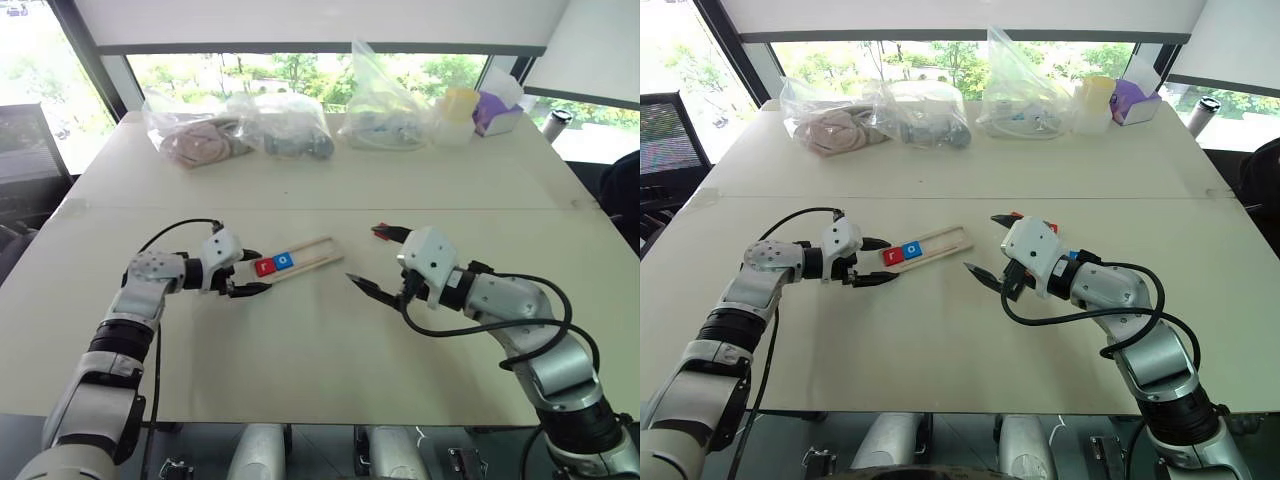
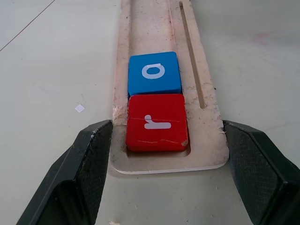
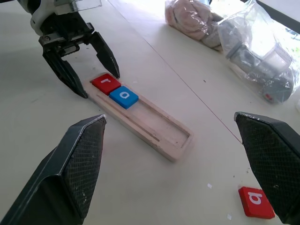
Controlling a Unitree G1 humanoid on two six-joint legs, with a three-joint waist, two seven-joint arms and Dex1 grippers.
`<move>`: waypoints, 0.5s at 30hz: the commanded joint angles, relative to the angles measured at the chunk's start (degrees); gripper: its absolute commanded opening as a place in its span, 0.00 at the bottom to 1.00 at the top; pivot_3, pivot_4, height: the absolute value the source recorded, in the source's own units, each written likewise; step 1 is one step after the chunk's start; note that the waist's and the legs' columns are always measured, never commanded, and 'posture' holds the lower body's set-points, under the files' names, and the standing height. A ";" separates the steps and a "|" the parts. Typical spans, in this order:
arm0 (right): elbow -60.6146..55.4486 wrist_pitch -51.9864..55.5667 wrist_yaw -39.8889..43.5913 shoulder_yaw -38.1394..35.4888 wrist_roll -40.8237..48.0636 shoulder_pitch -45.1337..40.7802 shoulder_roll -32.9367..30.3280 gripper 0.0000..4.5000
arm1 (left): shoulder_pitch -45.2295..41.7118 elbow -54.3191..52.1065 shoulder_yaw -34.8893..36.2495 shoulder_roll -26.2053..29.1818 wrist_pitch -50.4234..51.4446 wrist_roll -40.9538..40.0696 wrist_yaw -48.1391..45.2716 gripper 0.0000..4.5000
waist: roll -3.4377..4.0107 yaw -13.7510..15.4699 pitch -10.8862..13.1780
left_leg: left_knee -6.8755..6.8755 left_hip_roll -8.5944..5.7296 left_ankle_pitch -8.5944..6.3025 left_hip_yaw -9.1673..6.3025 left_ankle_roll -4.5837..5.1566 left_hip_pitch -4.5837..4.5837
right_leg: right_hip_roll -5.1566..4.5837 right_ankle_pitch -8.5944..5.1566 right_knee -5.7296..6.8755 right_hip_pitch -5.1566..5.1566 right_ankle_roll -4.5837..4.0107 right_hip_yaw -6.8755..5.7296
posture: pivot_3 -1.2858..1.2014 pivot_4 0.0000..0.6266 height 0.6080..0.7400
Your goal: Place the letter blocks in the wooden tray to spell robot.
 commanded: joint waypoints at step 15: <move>-2.61 0.65 -0.65 -3.66 0.45 -0.41 -1.15 1.00 | 0.23 -12.45 -11.80 -7.01 1.65 3.67 -7.32 0.70 | -0.08 1.17 0.04 | 0.06 -0.18 -0.05 -0.01 0.14 -0.75 | 0.01 0.03 -0.01 -0.65 -0.02 0.12 | 0.52 0.24 1.00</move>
